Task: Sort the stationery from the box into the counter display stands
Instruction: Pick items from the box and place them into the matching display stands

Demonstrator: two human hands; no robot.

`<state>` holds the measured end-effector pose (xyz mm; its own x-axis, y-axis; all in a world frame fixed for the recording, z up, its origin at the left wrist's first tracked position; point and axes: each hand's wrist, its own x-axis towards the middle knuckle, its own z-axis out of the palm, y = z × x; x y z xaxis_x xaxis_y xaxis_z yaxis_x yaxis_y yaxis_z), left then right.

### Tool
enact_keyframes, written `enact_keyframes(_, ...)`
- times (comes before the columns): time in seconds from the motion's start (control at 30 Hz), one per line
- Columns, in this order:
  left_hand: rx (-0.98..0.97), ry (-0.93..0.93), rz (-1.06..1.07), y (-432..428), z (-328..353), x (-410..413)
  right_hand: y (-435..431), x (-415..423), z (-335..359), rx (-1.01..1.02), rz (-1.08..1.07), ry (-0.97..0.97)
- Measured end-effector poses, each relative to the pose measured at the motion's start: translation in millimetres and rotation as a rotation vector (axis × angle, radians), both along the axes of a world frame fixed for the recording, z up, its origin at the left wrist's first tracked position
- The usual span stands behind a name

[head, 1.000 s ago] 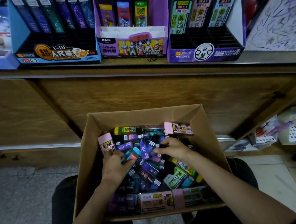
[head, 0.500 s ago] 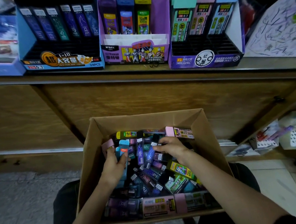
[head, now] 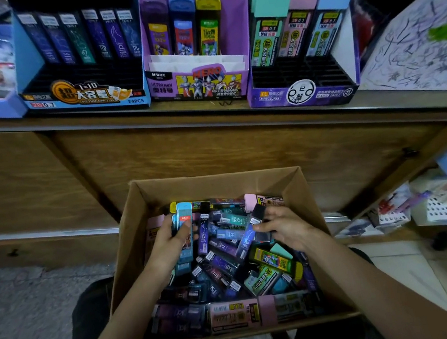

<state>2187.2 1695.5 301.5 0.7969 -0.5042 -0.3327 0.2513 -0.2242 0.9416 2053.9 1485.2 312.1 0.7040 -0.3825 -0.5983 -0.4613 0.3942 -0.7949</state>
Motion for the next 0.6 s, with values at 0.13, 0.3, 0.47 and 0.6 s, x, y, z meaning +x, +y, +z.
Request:
enact_keyframes(0.13, -0.006, 0.029, -0.022, -5.9, 4.0, -4.6, 4.0, -5.8, -5.6, 0.062, -0.086, -0.002)
enact_keyframes(0.3, -0.032, 0.053, -0.051, -5.9, 8.9, -7.8, 4.3, -9.8, -0.6, 0.055, -0.081, -0.010)
enact_keyframes(0.47, -0.089, 0.041, -0.075, -12.6, 17.5, -7.4, 0.5, -17.8, 8.5, -0.007, 0.020, 0.023)
enact_keyframes(0.6, -0.093, 0.003, -0.100, -19.1, 24.1, -10.3, 0.4, -23.0, 20.9, -0.126, 0.065, 0.041)
